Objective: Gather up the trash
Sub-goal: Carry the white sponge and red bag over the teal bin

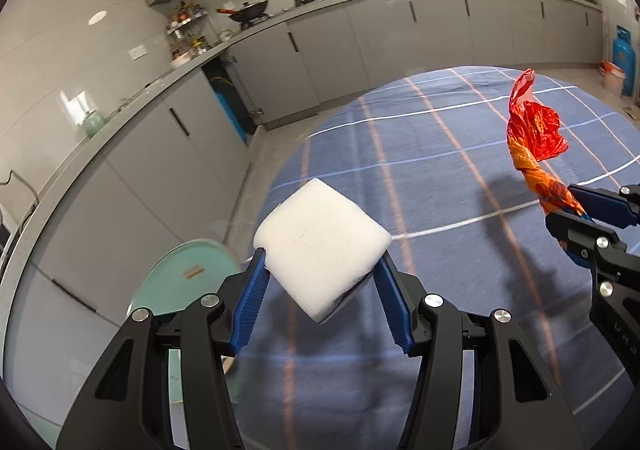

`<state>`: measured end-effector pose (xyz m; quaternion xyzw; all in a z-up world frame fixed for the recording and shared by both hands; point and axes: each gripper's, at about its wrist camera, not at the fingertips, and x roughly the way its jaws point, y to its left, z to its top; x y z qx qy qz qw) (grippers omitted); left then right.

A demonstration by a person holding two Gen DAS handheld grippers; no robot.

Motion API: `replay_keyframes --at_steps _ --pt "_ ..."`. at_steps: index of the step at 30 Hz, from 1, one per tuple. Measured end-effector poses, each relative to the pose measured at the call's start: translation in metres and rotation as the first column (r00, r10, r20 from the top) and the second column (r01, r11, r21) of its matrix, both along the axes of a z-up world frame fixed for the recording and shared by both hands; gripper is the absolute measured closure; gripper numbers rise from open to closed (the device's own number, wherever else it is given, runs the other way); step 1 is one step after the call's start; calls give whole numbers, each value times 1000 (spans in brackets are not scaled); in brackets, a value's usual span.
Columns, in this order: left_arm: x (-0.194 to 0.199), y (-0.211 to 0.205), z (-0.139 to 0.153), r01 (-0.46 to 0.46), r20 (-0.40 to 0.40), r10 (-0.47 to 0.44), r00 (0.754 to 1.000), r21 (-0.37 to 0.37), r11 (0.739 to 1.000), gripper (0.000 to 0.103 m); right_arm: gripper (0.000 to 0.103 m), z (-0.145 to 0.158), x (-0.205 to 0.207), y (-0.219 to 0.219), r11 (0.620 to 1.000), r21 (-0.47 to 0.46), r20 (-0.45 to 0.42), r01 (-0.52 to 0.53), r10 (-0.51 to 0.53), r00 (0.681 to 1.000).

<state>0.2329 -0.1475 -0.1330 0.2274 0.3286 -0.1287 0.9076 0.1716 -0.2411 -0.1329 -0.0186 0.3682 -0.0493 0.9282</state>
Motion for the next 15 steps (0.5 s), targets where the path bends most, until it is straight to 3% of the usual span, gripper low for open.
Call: replay_keyframes --at_steps 15 --pt "-6 85 5 -136 26 136 990 -12 991 49 81 8 20 77 990 -34 8 -139 139 990"
